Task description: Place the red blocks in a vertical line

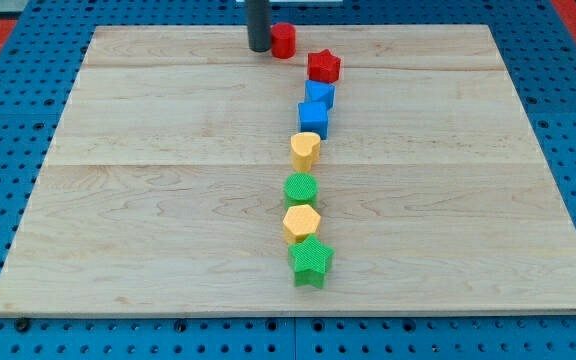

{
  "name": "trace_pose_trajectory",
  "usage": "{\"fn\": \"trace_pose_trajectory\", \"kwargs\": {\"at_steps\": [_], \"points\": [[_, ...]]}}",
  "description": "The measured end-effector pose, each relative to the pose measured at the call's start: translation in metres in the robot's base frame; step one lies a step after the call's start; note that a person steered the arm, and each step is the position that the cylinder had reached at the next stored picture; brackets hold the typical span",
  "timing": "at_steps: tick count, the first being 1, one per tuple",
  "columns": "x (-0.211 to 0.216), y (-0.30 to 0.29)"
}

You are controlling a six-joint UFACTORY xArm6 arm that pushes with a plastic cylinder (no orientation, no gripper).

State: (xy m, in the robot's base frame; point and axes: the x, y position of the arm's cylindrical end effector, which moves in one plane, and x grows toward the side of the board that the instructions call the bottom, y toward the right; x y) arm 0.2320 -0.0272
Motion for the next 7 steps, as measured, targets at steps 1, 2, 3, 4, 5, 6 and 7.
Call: {"fn": "trace_pose_trajectory", "kwargs": {"at_steps": [1,2,3,4,5,6,7], "points": [[-0.006,-0.007],[-0.027,0.005],[-0.027,0.036],[-0.022,0.037],[-0.022,0.036],[-0.022,0.037],[-0.022,0.037]]}}
